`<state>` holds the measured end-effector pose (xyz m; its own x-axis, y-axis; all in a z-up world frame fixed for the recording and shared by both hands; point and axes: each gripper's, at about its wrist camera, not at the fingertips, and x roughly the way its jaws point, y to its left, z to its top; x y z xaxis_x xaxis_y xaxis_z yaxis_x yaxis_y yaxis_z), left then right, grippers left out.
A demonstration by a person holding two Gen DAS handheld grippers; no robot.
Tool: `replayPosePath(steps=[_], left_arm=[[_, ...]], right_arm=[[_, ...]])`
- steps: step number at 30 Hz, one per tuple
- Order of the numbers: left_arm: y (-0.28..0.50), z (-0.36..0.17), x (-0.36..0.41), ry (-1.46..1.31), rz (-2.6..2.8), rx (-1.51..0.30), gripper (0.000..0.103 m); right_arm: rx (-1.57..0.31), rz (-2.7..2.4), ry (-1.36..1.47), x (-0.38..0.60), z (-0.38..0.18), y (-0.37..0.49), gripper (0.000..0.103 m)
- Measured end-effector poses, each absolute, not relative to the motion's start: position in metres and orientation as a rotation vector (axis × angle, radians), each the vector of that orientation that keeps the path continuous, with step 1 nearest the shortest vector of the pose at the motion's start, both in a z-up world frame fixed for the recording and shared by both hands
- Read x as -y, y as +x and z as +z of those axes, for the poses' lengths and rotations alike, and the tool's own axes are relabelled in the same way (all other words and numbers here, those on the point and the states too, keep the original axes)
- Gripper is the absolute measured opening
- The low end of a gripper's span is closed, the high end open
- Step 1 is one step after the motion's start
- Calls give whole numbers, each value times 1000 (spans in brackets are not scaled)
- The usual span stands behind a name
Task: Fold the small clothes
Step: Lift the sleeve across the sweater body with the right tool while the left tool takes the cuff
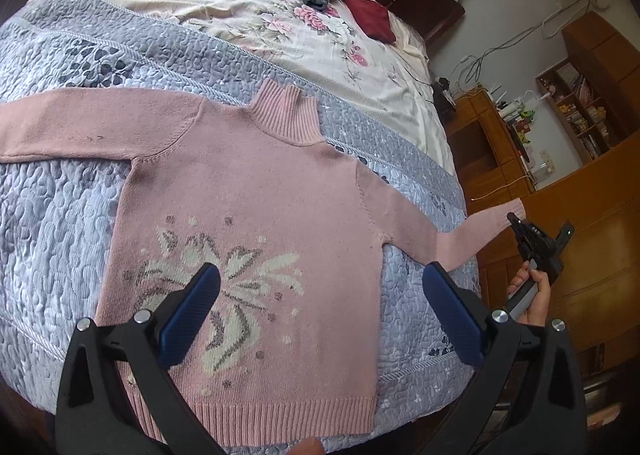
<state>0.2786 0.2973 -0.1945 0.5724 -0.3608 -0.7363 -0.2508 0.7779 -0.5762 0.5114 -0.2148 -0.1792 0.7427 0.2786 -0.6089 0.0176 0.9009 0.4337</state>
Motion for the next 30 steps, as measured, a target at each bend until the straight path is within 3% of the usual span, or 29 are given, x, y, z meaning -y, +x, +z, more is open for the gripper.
replayPosePath(steps=[7, 17, 21, 23, 30], left_arm=[[329, -204, -296, -664, -152, -1026, 100], [434, -280, -267, -892, -366, -1105, 100], [479, -322, -231, -934, -444, -1172, 100], [497, -351, -215, -992, -452, -1220, 100], [541, -413, -170, -1058, -438, -1330, 100]], right_arm=[[-786, 230, 231, 96, -209, 515, 6], [-1008, 294, -78, -29, -345, 508, 6], [-1054, 356, -73, -32, -369, 491, 29], [-1031, 372, -47, -22, -362, 475, 49], [-1020, 383, 144, 44, -329, 409, 51]])
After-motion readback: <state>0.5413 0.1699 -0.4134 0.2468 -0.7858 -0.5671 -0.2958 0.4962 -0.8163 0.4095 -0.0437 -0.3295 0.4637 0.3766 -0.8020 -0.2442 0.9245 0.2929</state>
